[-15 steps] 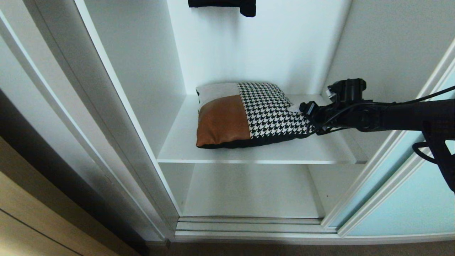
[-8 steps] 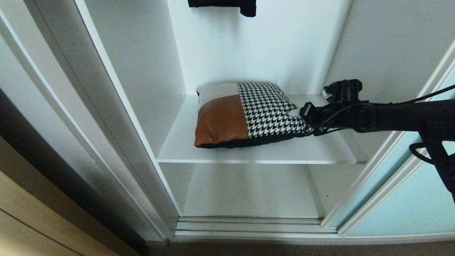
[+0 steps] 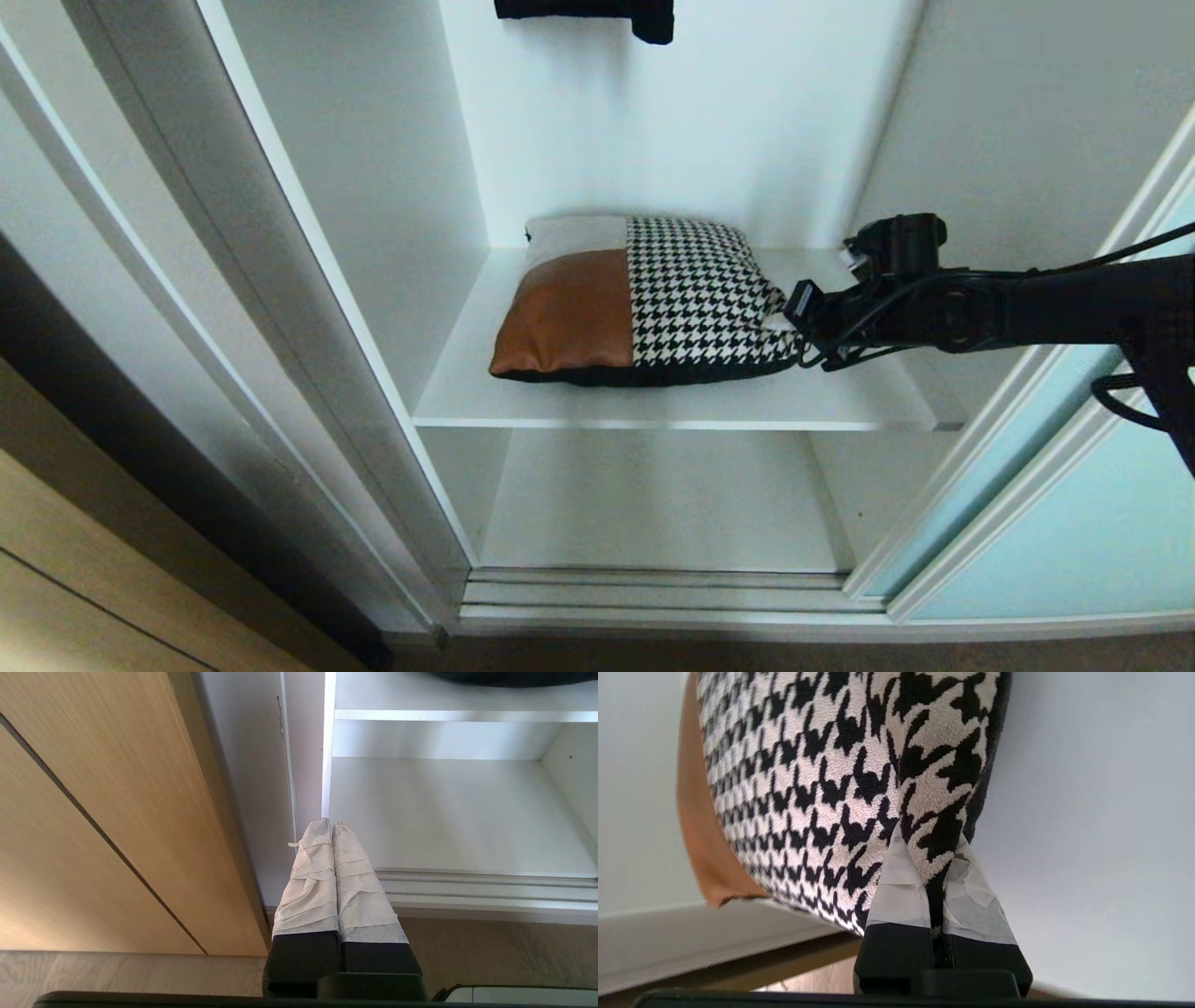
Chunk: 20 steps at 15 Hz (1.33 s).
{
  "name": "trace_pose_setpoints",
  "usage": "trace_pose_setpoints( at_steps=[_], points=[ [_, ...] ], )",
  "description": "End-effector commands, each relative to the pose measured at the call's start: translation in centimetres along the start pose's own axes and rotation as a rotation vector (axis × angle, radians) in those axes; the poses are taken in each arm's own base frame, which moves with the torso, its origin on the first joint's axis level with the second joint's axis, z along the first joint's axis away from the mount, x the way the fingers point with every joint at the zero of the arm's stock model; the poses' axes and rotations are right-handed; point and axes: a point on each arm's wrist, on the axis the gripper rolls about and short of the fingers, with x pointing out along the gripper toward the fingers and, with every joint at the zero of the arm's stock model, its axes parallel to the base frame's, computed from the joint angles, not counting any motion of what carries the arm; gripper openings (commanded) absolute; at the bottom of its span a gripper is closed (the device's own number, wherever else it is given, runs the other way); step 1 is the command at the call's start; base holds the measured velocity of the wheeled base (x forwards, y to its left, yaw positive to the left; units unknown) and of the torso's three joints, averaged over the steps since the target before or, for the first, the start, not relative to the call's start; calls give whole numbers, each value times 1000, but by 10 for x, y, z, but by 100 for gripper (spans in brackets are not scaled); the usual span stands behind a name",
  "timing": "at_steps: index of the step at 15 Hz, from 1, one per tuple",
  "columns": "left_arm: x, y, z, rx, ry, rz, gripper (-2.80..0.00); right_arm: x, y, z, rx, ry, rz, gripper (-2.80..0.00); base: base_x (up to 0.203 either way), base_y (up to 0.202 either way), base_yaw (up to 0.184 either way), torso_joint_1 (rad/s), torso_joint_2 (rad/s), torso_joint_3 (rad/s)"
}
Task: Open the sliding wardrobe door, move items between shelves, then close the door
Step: Place the pillow on the higher shelf
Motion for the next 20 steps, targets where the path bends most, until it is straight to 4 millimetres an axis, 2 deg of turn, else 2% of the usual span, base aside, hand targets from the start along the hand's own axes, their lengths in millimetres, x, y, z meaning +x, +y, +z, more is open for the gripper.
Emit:
trace_pose_setpoints(
  at_steps=[1,4,11,14,15,17,19,20],
  points=[
    [0,0,0,2,1,0,-280,-24,9,11,1,-35,9,-280,0,0,0,0,0,0],
    [0,0,0,33,5,-1,-280,-49,0,22,20,-66,-25,-280,0,0,0,0,0,0],
    [-2,-1,0,146,94,-38,-280,-99,-21,3,66,-13,-82,-280,0,0,0,0,0,0],
    [-2,-1,2,145,95,-38,-280,-101,-34,-2,31,13,-106,-280,0,0,0,0,0,0],
    [-3,0,10,145,79,-33,-280,-99,-37,-5,23,24,-113,-280,0,0,0,0,0,0],
    [-1,0,44,138,69,-30,-280,-96,-39,-5,22,29,-117,-280,0,0,0,0,0,0],
    [20,1,85,89,146,-49,-280,-96,-40,-7,24,35,-117,-280,0,0,0,0,0,0],
    [38,0,105,52,196,-77,-280,-94,-41,-7,27,37,-121,-280,0,0,0,0,0,0]
  ],
)
